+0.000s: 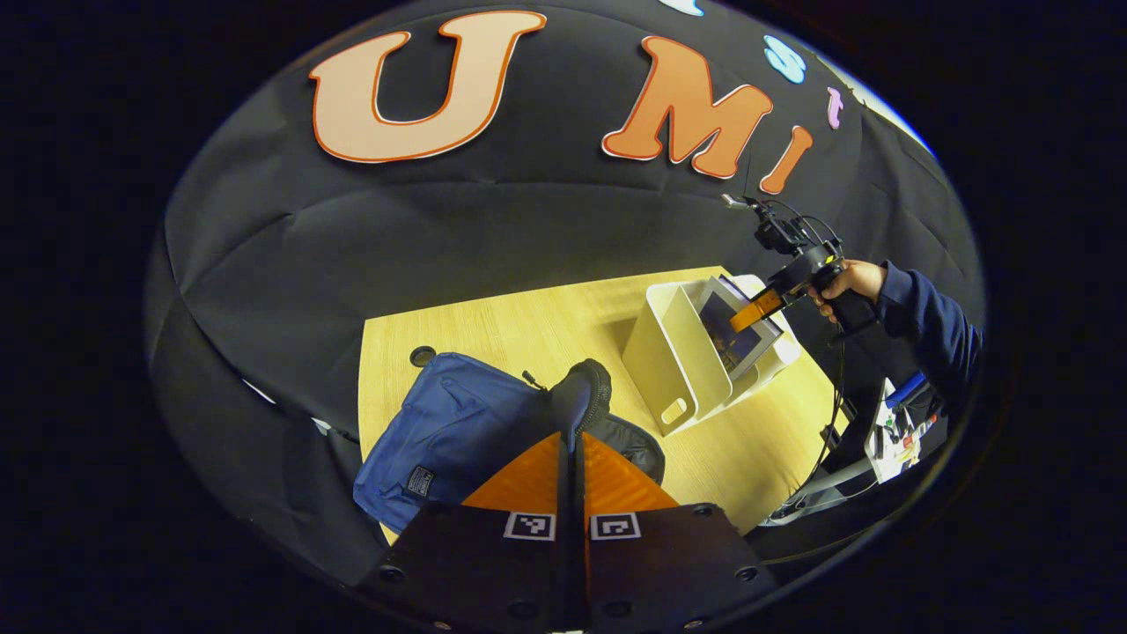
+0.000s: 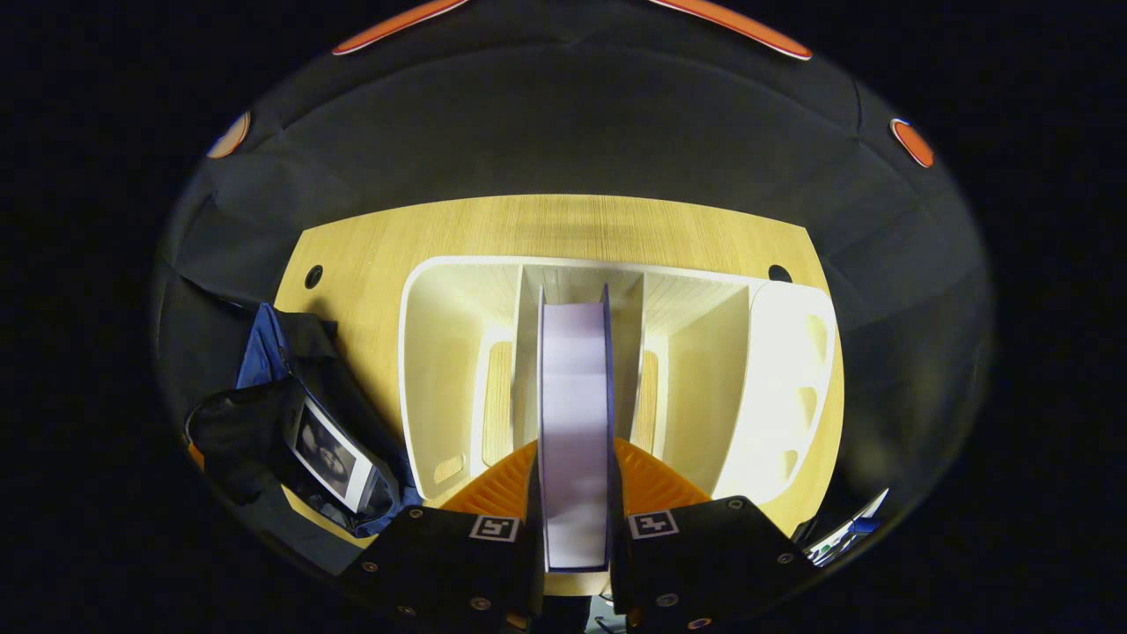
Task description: Open the schoolbag, grab two books from the bookshelf and put them into the schoolbag.
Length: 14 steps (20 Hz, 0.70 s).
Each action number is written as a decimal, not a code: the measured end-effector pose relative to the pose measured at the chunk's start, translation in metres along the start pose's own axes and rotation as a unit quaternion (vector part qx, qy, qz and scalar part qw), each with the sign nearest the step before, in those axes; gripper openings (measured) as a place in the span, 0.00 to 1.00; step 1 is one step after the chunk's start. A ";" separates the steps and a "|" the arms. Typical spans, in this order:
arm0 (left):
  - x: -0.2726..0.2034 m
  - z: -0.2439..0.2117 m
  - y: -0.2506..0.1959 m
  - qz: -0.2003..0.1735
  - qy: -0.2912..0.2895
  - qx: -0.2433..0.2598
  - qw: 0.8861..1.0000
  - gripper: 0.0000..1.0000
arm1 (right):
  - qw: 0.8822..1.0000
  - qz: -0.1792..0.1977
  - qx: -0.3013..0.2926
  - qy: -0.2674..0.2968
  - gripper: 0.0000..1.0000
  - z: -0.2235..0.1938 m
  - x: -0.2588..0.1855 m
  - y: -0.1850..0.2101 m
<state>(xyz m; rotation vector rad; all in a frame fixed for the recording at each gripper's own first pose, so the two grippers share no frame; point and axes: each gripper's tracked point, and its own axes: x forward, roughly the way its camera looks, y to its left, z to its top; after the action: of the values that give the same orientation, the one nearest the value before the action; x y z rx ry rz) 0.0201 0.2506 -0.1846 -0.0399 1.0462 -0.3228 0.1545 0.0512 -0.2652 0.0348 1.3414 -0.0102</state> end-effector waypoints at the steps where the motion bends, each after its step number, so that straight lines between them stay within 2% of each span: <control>1: 0.000 0.000 0.001 0.001 -0.001 0.001 1.000 0.00 | 1.000 0.006 0.005 -0.005 0.30 0.001 -0.008 -0.002; 4: 0.001 0.000 -0.001 -0.003 0.001 0.001 1.000 0.00 | 0.999 0.016 0.012 -0.029 0.29 0.010 -0.039 -0.012; 9: 0.000 0.000 0.000 -0.004 -0.001 0.003 1.000 0.00 | 0.995 0.055 0.017 -0.079 0.28 0.020 -0.113 -0.019; 12: -0.001 0.000 0.004 -0.005 -0.002 -0.001 1.000 0.00 | 0.988 0.074 0.016 -0.135 0.29 0.025 -0.167 -0.018; 14: 0.000 0.001 0.004 -0.006 -0.002 -0.002 1.000 0.00 | 0.981 0.102 0.017 -0.166 0.28 0.022 -0.201 -0.008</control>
<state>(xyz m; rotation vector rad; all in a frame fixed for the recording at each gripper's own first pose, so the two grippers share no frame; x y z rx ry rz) 0.0224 0.2546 -0.1848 -0.0513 1.0422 -0.3311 0.1304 0.0400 -0.0647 0.1910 0.9983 0.1297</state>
